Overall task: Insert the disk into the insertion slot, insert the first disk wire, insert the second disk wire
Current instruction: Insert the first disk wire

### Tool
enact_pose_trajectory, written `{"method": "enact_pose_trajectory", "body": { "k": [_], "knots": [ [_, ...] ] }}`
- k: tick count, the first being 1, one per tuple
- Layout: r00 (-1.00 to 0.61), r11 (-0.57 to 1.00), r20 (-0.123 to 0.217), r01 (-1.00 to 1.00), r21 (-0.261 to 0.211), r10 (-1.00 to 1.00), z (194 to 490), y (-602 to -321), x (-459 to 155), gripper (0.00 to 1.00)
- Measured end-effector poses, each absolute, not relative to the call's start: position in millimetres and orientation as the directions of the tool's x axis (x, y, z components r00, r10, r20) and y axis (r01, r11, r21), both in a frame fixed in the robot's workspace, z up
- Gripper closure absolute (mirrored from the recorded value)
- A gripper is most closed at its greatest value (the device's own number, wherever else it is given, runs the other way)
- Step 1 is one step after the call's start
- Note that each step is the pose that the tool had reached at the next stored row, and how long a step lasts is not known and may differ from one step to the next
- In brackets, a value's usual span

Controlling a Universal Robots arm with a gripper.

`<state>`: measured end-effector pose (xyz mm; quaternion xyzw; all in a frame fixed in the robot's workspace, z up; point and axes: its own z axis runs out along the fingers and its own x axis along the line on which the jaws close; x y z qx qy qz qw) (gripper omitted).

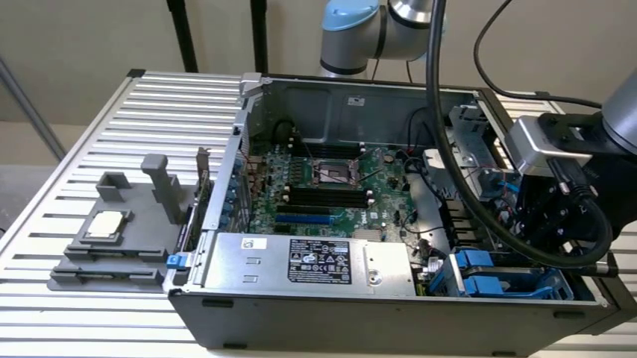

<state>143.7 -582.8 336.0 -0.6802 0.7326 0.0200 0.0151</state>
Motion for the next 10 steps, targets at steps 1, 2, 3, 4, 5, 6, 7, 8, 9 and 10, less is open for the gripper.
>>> {"method": "enact_pose_trajectory", "body": {
  "k": [1,2,3,4,5,6,7,8,9,10],
  "knots": [
    [-0.074,0.074,-0.049,-0.997,0.009,-0.996,335.9,-582.8,143.8,0.84],
    [-0.074,0.074,-0.049,-0.997,0.009,-0.996,335.9,-582.7,143.8,0.84],
    [-0.074,0.074,-0.049,-0.997,0.009,-0.996,335.9,-582.8,143.9,0.84],
    [-0.074,0.074,-0.049,-0.997,0.009,-0.996,335.9,-582.7,143.9,0.84],
    [-0.074,0.074,-0.049,-0.997,0.009,-0.996,335.8,-582.7,144.0,0.84],
    [-0.074,0.074,-0.050,-0.997,0.009,-0.996,335.4,-582.7,144.1,0.82],
    [-0.074,0.074,-0.050,-0.997,0.009,-0.996,336.5,-582.7,144.0,0.82],
    [-0.074,0.074,-0.049,-0.997,0.009,-0.996,338.9,-582.7,144.0,0.76],
    [-0.074,0.074,-0.049,-0.997,0.009,-0.996,341.6,-582.8,144.0,0.76],
    [-0.074,0.074,-0.049,-0.997,0.009,-0.996,345.1,-582.8,144.0,0.76]
  ]
}}
